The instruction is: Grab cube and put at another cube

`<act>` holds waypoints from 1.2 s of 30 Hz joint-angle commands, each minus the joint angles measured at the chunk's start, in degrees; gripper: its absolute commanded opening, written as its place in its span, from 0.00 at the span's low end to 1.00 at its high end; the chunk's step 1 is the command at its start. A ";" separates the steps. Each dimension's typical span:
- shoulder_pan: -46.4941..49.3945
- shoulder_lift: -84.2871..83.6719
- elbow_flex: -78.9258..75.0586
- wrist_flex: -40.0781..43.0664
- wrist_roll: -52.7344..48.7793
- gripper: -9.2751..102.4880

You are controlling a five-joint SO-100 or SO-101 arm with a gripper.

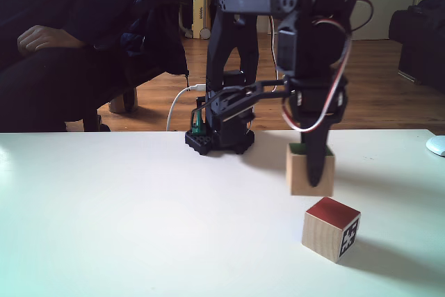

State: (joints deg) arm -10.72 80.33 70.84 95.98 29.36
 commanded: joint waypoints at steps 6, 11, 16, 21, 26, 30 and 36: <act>-4.92 -2.02 -8.53 2.99 3.43 0.26; -5.89 -7.47 -13.71 4.48 4.75 0.26; -5.45 -11.78 -17.84 5.45 5.36 0.26; -4.92 -14.06 -19.69 5.80 5.63 0.26; -4.13 -15.47 -20.74 5.89 5.45 0.26; -3.78 -15.73 -20.92 5.89 5.36 0.26; -3.69 -16.61 -21.71 6.06 5.27 0.27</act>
State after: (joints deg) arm -14.68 63.46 52.03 101.51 34.72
